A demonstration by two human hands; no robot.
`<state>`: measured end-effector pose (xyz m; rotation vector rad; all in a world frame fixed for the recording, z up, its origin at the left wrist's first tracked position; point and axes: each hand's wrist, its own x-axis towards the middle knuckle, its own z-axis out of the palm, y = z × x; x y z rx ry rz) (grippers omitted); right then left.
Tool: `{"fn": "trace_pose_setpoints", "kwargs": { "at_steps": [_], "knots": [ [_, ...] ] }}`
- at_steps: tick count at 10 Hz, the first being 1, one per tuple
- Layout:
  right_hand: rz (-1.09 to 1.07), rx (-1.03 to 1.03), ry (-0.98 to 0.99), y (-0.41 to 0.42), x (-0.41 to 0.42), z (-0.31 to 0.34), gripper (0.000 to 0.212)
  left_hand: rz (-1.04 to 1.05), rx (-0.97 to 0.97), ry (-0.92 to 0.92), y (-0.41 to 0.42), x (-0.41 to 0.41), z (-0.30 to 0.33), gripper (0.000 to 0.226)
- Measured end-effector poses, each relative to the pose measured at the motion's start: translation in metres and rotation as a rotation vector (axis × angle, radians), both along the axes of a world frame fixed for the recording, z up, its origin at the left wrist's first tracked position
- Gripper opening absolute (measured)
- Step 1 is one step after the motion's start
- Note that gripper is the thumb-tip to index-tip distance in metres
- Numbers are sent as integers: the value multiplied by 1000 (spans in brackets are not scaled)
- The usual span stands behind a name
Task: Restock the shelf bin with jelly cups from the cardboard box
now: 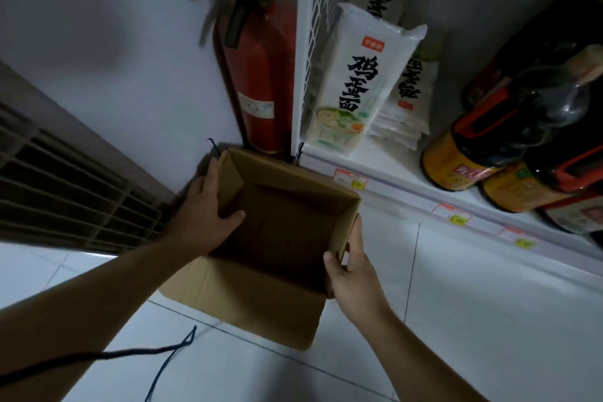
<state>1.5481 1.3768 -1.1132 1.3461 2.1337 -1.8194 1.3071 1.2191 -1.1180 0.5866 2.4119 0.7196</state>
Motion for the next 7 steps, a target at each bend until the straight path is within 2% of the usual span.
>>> {"fn": "trace_pose_setpoints", "kwargs": {
  "at_steps": [1, 3, 5, 6, 7],
  "knots": [
    [-6, 22, 1, 12, -6, 3, 87, -30, 54, 7, -2, -1, 1, 118],
    [40, 53, -80, 24, -6, 15, 81, -146, 18, 120, 4, -2, 10, 110],
    [96, 69, -110, 23, 2, 31, 82, -181, 95, 99, 14, -1, 48, 93],
    [114, 85, -190, 29, 3, 37, 83, -183, 126, 92, 21, 3, 66, 87],
    [126, 212, -233, 38, 4, 45, 82, -175, 186, 67, 28, 12, 85, 80]
  ]
}}
